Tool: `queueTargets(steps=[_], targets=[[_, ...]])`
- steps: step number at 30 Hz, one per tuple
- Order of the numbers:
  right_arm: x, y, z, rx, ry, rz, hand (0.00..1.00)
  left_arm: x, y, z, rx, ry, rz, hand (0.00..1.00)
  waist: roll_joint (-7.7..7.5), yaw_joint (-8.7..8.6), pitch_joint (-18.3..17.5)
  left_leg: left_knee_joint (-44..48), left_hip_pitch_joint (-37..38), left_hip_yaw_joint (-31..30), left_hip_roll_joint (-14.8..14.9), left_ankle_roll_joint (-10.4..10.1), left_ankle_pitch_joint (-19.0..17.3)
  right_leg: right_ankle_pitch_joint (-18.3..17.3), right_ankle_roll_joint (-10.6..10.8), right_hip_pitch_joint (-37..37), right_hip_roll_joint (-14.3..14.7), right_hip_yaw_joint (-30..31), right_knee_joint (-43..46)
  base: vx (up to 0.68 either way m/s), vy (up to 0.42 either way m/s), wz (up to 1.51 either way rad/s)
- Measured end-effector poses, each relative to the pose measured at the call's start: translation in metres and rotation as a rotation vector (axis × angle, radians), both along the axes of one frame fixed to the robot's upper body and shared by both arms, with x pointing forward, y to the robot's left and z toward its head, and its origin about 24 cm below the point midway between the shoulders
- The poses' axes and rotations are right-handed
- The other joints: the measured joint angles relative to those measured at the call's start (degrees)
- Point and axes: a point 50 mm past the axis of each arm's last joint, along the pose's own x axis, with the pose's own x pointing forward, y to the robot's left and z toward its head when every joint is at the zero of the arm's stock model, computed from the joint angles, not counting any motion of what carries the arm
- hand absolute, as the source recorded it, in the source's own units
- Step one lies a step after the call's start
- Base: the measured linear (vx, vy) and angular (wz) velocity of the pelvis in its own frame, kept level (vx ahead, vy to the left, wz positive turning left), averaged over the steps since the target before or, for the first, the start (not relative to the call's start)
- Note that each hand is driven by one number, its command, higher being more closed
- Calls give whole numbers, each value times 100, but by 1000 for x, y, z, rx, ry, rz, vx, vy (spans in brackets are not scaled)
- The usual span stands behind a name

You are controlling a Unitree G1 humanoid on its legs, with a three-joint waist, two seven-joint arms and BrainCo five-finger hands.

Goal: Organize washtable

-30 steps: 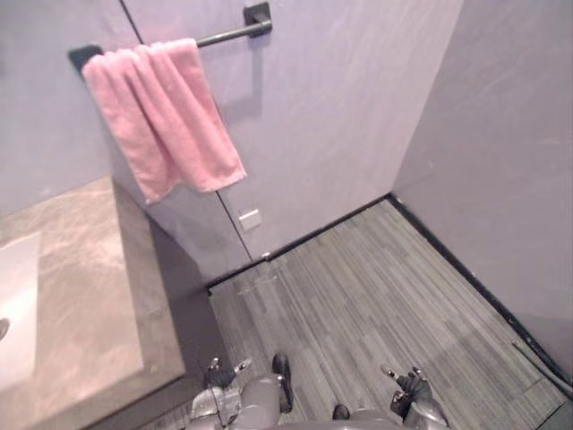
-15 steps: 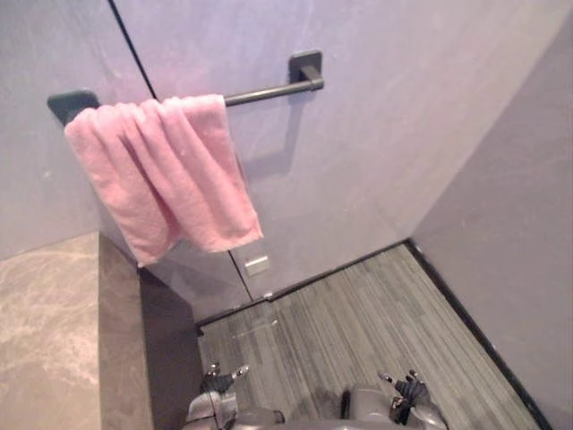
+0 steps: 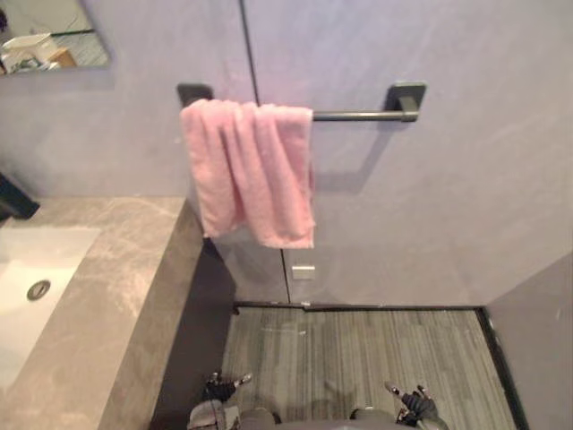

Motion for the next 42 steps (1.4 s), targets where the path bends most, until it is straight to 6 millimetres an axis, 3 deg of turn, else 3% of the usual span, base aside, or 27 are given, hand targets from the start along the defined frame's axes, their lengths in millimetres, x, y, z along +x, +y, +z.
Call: queueTargets(steps=[4, 6, 14, 17, 21, 25, 34, 42], targets=[[-1, 0, -1, 1, 8, 5, 0, 2, -3, 0, 11, 2, -60, 0, 0, 2, -11, -408, 108, -46, -49, -13, 295, 254, -40, 97, 96, -42, -347, -96, -13, 8], [3, 0, 0, -3, -1, 15, 0, -2, -1, -2, 18, 25, -73, 0, 58, -112, -27, -634, 193, -99, -81, -18, 434, 300, -71, 110, 110, -67, -407, -86, -27, 1], [0, -2, 0, -12, 10, 31, 0, 4, -4, 0, 25, 12, -118, 0, 89, -106, -90, -883, 237, -356, -70, -40, 583, 445, -87, 261, 220, -291, -757, -8, -33, 14], [0, -1, 0, -11, 10, 37, 0, 17, -4, 7, 31, -55, -90, 0, 34, -113, -102, -887, 178, -475, -98, -34, 612, 474, -96, 309, 275, -407, -841, 44, -27, 18], [3, 1, 1, -20, 2, 69, 0, 69, -3, 53, 42, -388, -15, 0, -50, -108, -122, -922, 96, -563, -121, -19, 641, 515, -123, 296, 317, -460, -956, 47, -12, 7], [1, 0, 1, -36, 7, 66, 0, 101, 1, 105, 77, -687, 33, 0, -45, -113, -131, -1017, 98, -563, -132, 7, 658, 586, -140, 304, 355, -435, -1112, 42, 0, -5], [16, -5, 9, -98, -50, 179, 0, 129, 29, 165, 280, -932, 129, 0, -58, -123, -138, -1047, 76, -460, -150, 11, 656, 902, -179, 313, 425, -187, -1518, -4, 6, -14], [25, -7, 13, -122, -81, 234, 0, 156, 55, 199, 417, -1032, 130, 0, -91, -192, -150, -1065, 18, -305, -158, 47, 680, 1212, -199, 265, 483, 55, -1838, -85, -6, -15]])
